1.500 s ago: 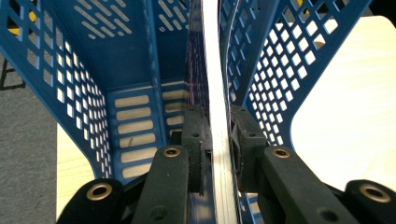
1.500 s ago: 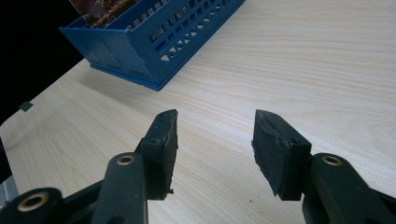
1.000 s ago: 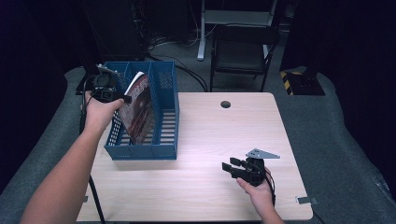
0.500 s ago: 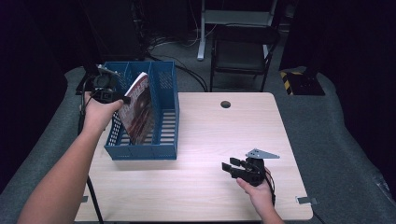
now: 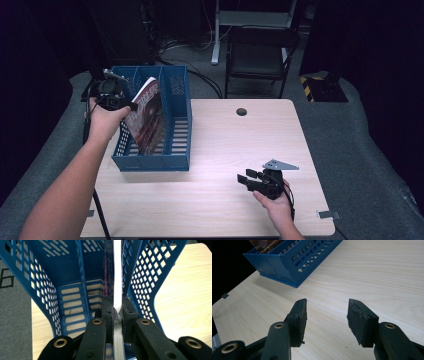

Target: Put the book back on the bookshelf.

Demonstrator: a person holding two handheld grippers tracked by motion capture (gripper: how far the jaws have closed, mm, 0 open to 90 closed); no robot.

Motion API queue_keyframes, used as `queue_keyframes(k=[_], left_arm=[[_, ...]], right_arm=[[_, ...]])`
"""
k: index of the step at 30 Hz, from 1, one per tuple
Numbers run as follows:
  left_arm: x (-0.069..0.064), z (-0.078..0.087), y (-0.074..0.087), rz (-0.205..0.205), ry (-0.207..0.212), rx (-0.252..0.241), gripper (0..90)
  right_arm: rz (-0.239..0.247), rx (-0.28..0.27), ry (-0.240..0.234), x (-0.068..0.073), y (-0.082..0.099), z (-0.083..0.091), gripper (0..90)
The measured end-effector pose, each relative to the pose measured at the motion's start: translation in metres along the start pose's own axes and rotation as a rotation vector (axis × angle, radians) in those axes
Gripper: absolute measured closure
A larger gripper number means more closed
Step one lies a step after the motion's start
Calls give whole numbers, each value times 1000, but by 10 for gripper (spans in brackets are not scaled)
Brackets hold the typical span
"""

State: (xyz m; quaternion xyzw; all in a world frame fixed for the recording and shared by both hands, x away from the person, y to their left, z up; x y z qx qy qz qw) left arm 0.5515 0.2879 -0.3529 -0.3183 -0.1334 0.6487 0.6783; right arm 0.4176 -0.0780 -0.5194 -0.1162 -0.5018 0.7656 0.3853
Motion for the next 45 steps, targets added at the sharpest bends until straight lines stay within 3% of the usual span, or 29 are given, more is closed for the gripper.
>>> queue_keyframes(k=[4,28,39,45], left_arm=[[2,0,-1,-7,-15,-1,839],[7,-1,-13,37,-26,-20,843],[9,-1,-21,55,-38,-42,843],[11,-7,-28,70,-64,-80,843]], right_arm=[[1,1,0,0,0,0,497],[0,-1,1,0,0,0,497],[6,2,-1,0,1,0,498],[0,1,0,-1,1,1,498]])
Point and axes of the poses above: each handheld gripper's, and its own axes: z roughly backward along the jaws, y roughly out of its underside, x roughly to its left, the point moved 10 cm from there along -z, roughly forward along the jaws, and after that the axes turned 9 degrees about z, right-handed, at the moved point
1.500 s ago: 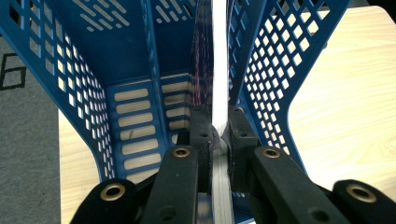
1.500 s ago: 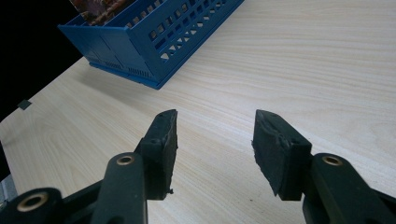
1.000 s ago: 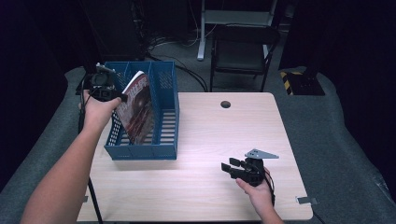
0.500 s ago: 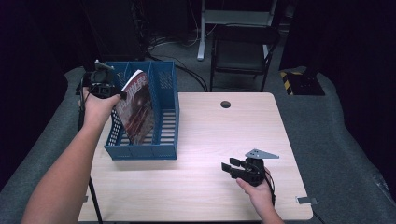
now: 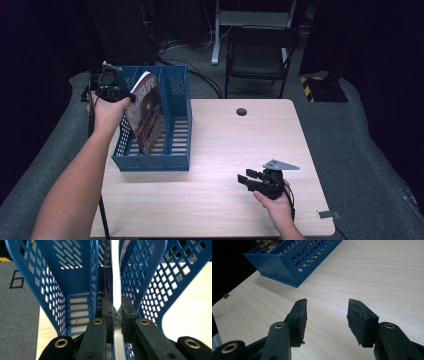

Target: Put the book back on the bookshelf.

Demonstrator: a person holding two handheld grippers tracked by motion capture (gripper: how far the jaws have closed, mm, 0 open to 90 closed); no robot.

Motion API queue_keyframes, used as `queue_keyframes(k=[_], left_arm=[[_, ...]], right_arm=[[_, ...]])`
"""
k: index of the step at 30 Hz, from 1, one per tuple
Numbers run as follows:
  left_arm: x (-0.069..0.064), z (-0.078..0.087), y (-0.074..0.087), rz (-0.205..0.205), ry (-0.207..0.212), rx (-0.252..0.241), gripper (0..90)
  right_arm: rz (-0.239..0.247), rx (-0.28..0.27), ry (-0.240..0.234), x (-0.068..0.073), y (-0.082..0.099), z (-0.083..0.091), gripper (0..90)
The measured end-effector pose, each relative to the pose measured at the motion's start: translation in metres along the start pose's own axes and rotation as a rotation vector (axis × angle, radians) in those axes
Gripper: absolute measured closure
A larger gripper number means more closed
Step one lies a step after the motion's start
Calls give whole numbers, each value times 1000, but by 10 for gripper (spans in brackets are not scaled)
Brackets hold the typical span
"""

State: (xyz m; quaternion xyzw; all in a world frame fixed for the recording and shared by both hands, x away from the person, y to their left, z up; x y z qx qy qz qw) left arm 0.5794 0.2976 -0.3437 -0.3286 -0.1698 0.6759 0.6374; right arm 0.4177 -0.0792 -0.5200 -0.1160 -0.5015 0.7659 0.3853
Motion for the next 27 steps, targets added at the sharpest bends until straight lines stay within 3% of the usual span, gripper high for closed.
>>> queue_keyframes(k=[10,27], left_arm=[[2,-9,-7,51,-20,-43,843],[3,-13,-14,72,-50,-98,844]], right_arm=[[2,-6,-4,0,-1,1,498],[-1,-9,-1,-1,-1,2,498]])
Point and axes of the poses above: each handheld gripper's, and its own axes: z roughly backward along the jaws, y roughly out of its underside, x roughly to its left, the point moved 10 cm from there along -z, roughly forward along the jaws, and after that the axes turned 9 degrees about z, right-handed, at the moved point
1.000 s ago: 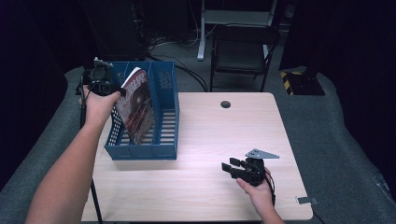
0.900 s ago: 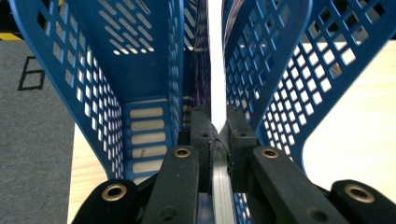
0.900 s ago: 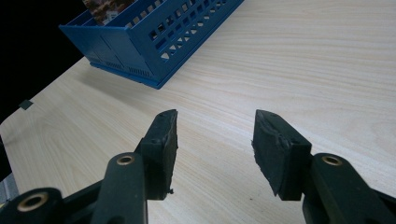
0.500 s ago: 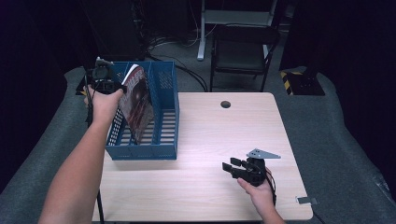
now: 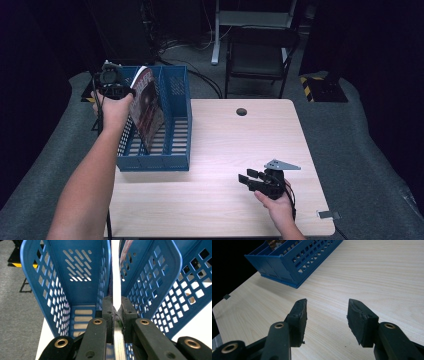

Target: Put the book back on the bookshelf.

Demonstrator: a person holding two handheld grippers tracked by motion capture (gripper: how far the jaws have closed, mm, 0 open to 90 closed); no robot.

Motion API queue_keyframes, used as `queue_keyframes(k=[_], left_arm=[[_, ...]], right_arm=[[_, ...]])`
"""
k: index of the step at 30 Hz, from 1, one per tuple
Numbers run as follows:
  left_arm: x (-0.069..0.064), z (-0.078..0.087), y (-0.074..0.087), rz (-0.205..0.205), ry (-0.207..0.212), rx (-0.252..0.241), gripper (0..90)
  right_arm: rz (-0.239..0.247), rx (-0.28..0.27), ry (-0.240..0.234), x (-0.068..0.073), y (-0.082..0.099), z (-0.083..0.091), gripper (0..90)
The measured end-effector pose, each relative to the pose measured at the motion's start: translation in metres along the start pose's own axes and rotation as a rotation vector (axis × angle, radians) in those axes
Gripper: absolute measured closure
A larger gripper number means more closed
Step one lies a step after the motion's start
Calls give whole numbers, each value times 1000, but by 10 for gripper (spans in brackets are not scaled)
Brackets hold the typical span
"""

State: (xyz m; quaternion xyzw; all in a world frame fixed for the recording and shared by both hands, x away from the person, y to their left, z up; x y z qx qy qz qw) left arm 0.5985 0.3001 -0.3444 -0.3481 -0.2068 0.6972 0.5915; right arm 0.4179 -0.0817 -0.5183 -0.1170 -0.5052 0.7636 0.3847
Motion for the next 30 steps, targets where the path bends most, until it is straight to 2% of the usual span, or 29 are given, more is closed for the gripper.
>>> queue_keyframes(k=[5,7,8,10,13,23,30], left_arm=[[1,-2,-1,6,-1,-14,844],[1,-3,1,8,-2,-4,844],[1,-3,0,14,-3,-18,843],[2,-4,2,5,-4,-4,843],[2,-6,2,6,-11,-22,843],[2,-8,4,-12,-22,-37,841],[2,-8,5,-15,-17,-33,828]], right_arm=[[2,3,-4,1,0,0,499],[0,2,-7,1,0,0,499],[1,2,-4,1,0,0,499],[2,2,-3,1,0,0,498],[0,2,-3,1,0,0,498],[4,4,-4,1,1,-1,498],[4,8,-8,2,1,-1,499]])
Point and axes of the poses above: each handheld gripper's, and its own axes: z roughly backward along the jaws, y roughly out of its underside, x roughly to its left, the point moved 10 cm from there along -z, roughly forward along the jaws, and after that the axes turned 9 degrees about z, right-handed, at the moved point
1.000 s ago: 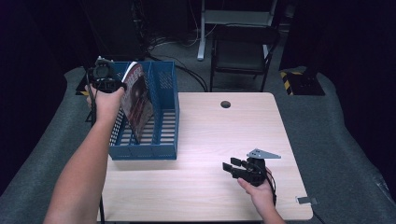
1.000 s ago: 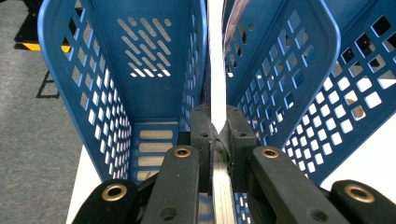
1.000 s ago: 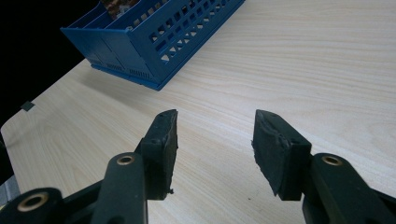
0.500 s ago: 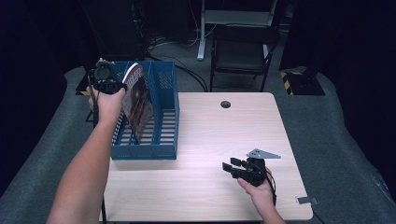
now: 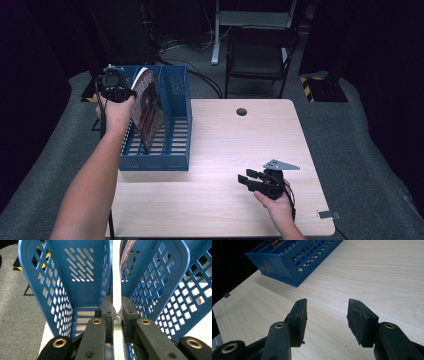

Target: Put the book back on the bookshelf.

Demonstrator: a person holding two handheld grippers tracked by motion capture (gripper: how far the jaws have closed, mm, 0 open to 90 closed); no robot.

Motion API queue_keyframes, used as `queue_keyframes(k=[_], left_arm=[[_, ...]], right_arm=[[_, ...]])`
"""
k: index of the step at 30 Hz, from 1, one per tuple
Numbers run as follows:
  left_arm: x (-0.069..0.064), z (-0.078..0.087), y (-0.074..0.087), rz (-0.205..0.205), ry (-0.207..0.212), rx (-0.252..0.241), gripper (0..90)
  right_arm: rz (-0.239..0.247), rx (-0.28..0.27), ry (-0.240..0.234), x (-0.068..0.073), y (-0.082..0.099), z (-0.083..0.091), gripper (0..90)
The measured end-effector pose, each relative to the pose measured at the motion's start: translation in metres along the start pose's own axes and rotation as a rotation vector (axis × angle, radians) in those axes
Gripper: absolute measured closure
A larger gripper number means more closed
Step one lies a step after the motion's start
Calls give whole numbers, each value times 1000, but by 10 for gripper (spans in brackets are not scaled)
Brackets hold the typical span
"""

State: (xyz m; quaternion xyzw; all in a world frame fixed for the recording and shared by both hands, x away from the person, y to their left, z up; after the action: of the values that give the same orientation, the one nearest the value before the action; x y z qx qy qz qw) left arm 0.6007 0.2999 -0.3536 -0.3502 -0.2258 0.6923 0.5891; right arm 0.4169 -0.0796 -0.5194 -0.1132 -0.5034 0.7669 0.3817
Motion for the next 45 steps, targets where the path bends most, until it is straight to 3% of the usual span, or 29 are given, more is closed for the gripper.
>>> queue_keyframes(k=[20,23,45], left_arm=[[-4,-4,8,-36,25,41,597],[-5,-4,11,-23,35,61,557],[-3,3,12,-27,58,68,446]], right_arm=[[3,4,1,0,1,-1,499],[4,6,-2,0,1,-2,498],[-3,10,-5,-1,2,-4,498]])
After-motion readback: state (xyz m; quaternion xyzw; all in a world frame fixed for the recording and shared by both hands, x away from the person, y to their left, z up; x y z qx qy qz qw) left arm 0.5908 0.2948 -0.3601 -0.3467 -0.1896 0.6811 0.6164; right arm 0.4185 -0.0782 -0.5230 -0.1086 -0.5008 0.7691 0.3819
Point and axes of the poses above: each handheld gripper's, and its own axes: z roughly backward along the jaws, y roughly out of its underside, x roughly to its left, the point moved 10 cm from there along -z, roughly forward along the jaws, and after that the axes turned 9 degrees about z, right-handed, at the moved point
